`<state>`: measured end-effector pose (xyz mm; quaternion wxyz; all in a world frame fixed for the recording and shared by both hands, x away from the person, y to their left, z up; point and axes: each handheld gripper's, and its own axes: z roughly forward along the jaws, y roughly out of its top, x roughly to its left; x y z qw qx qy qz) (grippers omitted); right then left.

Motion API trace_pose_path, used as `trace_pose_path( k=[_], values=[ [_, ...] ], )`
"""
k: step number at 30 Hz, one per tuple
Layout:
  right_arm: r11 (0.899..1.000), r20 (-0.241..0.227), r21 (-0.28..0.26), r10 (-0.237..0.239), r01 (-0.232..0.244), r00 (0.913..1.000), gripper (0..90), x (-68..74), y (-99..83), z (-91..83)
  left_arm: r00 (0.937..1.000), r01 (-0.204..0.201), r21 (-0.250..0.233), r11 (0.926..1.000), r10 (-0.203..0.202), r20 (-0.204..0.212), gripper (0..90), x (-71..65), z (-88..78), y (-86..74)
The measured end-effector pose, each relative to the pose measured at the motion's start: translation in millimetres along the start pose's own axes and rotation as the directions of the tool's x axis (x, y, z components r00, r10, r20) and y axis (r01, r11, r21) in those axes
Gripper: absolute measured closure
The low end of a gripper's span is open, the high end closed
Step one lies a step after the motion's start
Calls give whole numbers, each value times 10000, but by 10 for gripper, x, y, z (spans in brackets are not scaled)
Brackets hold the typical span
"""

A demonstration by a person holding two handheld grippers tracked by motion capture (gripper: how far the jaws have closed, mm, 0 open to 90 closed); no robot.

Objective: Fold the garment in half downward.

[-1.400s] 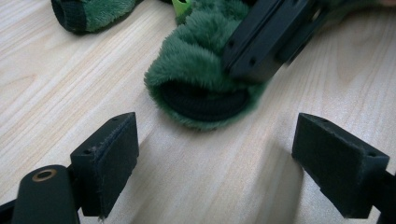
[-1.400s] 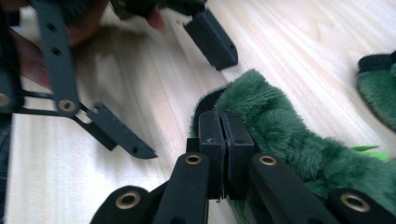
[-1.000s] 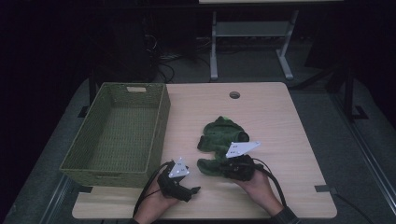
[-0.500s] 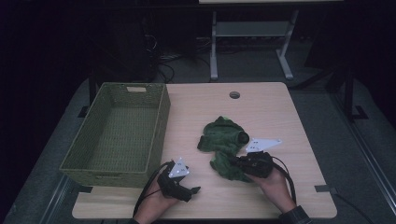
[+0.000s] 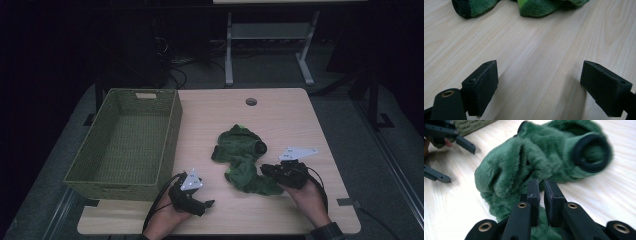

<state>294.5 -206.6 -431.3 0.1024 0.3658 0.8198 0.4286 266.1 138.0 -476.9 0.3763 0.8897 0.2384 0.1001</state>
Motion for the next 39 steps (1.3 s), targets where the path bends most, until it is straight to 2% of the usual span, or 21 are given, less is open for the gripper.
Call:
trace_pose_path(
  k=[2, 4, 5, 7, 12, 16, 21, 22, 28, 34, 37, 39],
  values=[
    [9994, -43, -347, -49, 48, 10000, 823, -23, 48, -75, 10000, -12, -4, 10000, 12, -19, 140, 1, 1, 0],
    [9988, -182, -477, -76, 68, 9998, 823, -12, 107, -112, 10000, 90, -95, 9999, -90, -23, 140, -5, 8, 0],
    [9984, -208, -544, -175, 164, 9996, 823, 4, 142, -121, 10000, -35, -44, 10000, 34, -54, 140, 3, 4, 2],
    [9975, -415, -674, -261, 233, 9988, 831, 36, 211, -130, 10000, -19, -40, 10000, 19, -47, 140, 2, 4, 2],
    [9959, -609, -765, -539, 492, 9967, 894, 108, 342, -93, 10000, -22, -33, 10000, 22, -40, 140, 2, 3, 3],
    [9951, -859, -682, -772, 715, 9933, 897, 159, 390, -23, 10000, -28, -14, 10000, 28, -37, 140, 3, 2, 3],
    [9969, -931, -88, -792, 787, 9925, 897, 150, 329, 155, 10000, -6, -51, 10000, 6, -46, 140, 1, 5, 2],
    [9973, -964, 189, -687, 709, 9930, 897, 151, 300, 212, 10000, -9, -55, 10000, 9, -40, 140, 1, 5, 2],
    [9919, -1131, 1033, -626, 744, 9916, 898, 177, 181, 439, 10000, -52, -14, 10000, 51, -44, 140, 4, 3, 2],
    [9842, -1565, 1397, -868, 1091, 9839, 899, 263, 149, 570, 10000, -30, -5, 10000, 29, -35, 139, 3, 2, 2],
    [9787, -1595, 1598, -1033, 1290, 9818, 899, 290, 122, 632, 10000, -47, -9, 10000, 47, -41, 140, 3, 2, 2],
    [9790, -1614, 1665, -910, 1180, 9827, 900, 292, 110, 660, 10000, -9, -8, 10000, 9, -25, 139, 1, 3, 1]
  ],
)
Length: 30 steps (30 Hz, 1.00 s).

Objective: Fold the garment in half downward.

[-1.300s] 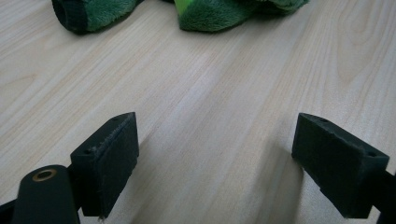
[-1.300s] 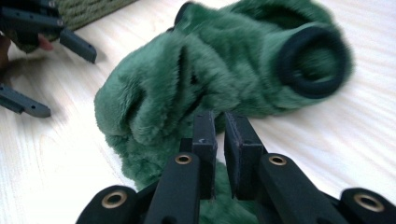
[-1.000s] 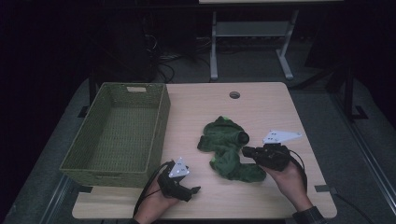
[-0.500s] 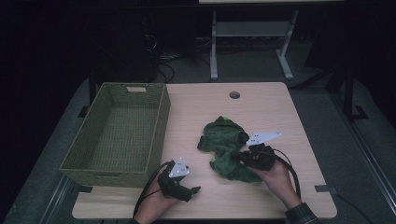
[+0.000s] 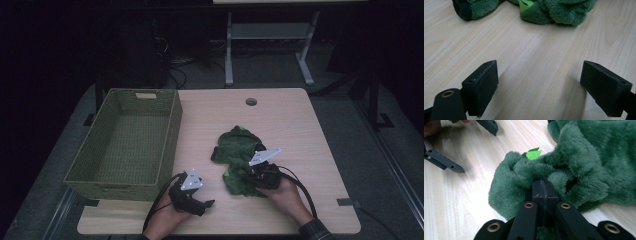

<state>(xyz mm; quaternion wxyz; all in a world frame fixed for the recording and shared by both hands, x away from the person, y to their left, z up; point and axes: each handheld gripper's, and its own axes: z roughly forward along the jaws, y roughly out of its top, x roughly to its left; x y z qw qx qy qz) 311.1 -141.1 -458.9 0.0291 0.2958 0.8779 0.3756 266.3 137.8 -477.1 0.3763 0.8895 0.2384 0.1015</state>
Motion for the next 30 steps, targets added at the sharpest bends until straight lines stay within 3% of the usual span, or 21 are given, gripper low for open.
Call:
trace_pose_path(
  k=[8, 16, 21, 30],
  values=[
    [9997, 29, -221, -122, 123, 9999, 898, -22, -12, 13, 10000, -23, -10, 10000, 23, -27, 139, 3, 2, 3],
    [9909, 240, -1348, 49, -16, 9997, 799, -52, -8, -367, 10000, -7, 1, 10000, 7, 16, 136, -1, 5, 4],
    [9882, 644, -1535, 100, 0, 9979, 758, -112, -136, -566, 10000, -5, 15, 10000, 5, 39, 128, -2, 6, 5],
    [9882, 1073, -1479, 569, -407, 9926, 717, -258, -485, -798, 10000, -8, 15, 10000, 8, 40, 127, -2, 6, 5]
  ],
)
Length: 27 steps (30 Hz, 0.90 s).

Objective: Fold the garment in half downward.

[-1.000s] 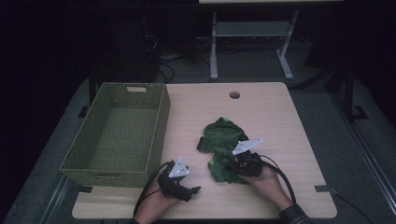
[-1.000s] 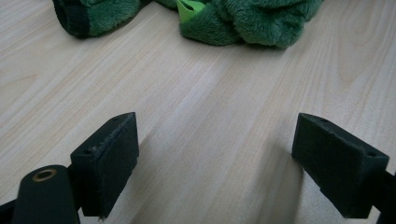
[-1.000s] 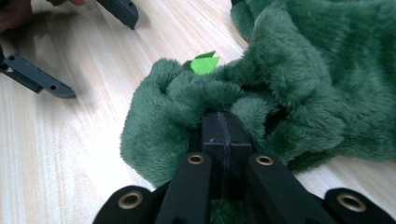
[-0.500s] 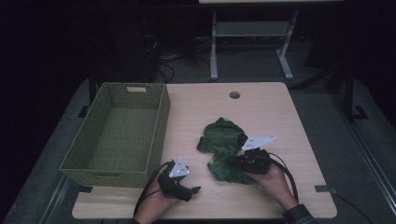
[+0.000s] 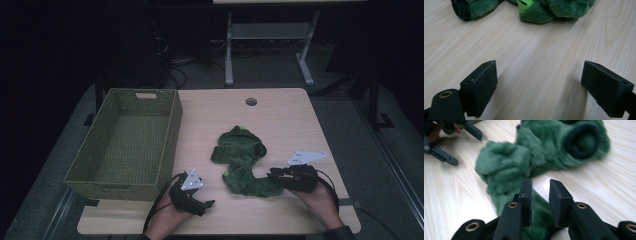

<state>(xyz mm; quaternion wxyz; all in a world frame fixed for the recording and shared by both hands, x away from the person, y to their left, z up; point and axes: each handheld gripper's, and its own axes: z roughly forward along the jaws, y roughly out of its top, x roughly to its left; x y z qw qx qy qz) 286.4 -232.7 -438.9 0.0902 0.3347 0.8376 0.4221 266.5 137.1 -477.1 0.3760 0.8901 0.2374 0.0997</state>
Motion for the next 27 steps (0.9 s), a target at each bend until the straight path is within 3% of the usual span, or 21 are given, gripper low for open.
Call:
trace_pose_path(
  k=[9, 16, 27],
  values=[
    [9984, 213, 204, 515, -520, 9984, 703, -96, -285, -208, 10000, 16, 5, 10000, -16, 4, 127, -1, -1, 1],
    [9972, 93, 446, 602, -606, 9981, 693, -90, -452, -292, 10000, 9, 10, 10000, -9, 5, 127, 0, -1, 1],
    [9960, -364, 713, 575, -548, 9977, 675, -46, -528, -252, 10000, -2, 2, 10000, 2, -3, 127, 0, 0, 0]
  ],
)
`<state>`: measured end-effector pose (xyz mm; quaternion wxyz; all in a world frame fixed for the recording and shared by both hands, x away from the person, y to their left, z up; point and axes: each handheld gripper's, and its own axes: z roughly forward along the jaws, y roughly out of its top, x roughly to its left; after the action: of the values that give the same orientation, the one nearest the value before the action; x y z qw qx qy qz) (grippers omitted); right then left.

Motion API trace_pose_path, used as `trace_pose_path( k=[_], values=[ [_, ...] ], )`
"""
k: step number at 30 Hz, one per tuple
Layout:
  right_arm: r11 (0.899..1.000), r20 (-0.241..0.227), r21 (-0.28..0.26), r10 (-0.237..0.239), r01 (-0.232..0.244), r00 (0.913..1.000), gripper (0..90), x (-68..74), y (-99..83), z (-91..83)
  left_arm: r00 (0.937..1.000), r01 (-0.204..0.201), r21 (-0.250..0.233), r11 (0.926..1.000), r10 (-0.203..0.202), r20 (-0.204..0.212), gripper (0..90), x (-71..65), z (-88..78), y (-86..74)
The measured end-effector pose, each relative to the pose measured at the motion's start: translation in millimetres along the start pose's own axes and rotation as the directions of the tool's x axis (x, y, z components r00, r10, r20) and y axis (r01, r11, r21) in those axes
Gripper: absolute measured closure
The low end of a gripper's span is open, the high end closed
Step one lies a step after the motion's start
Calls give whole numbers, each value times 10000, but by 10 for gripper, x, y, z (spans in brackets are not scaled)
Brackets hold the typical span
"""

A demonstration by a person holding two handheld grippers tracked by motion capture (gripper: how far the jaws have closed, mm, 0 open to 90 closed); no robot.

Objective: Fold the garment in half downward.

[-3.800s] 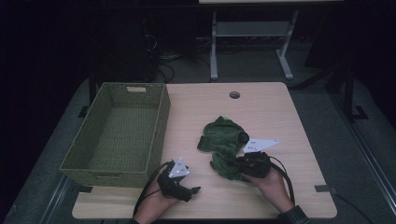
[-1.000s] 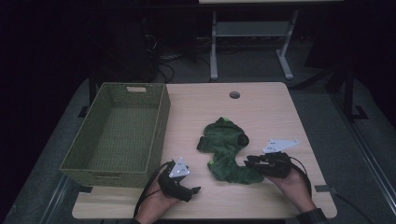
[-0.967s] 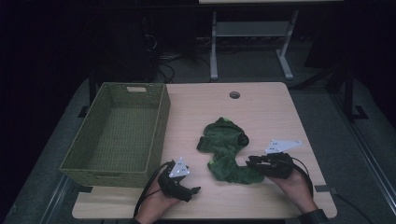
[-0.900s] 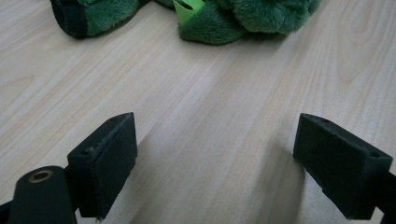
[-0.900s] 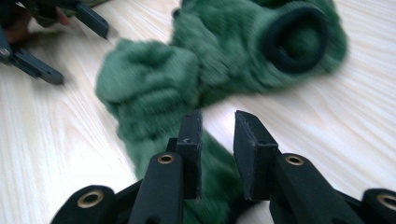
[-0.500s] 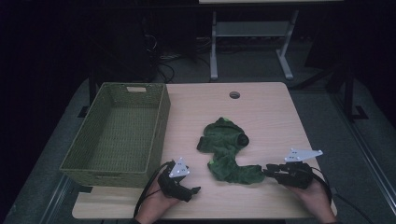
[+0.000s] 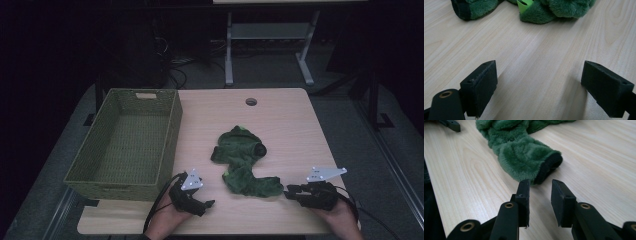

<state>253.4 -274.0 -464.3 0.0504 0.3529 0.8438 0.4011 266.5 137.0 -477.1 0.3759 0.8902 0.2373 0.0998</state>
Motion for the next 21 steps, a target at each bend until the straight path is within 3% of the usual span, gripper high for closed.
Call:
trace_pose_path(
  k=[9, 16, 21],
  values=[
    [9997, -272, 241, -50, 57, 9996, 651, -13, 29, 98, 10000, 21, -15, 10000, -21, 2, 128, -1, 1, 0],
    [9995, -469, 245, -200, 212, 9987, 821, -12, 54, 129, 10000, 9, -14, 10000, -9, -7, 128, -1, 2, 1],
    [9990, -472, 70, -430, 434, 9980, 837, 0, 70, 99, 10000, 9, -13, 10000, -9, -6, 128, -1, 2, 1]
  ],
)
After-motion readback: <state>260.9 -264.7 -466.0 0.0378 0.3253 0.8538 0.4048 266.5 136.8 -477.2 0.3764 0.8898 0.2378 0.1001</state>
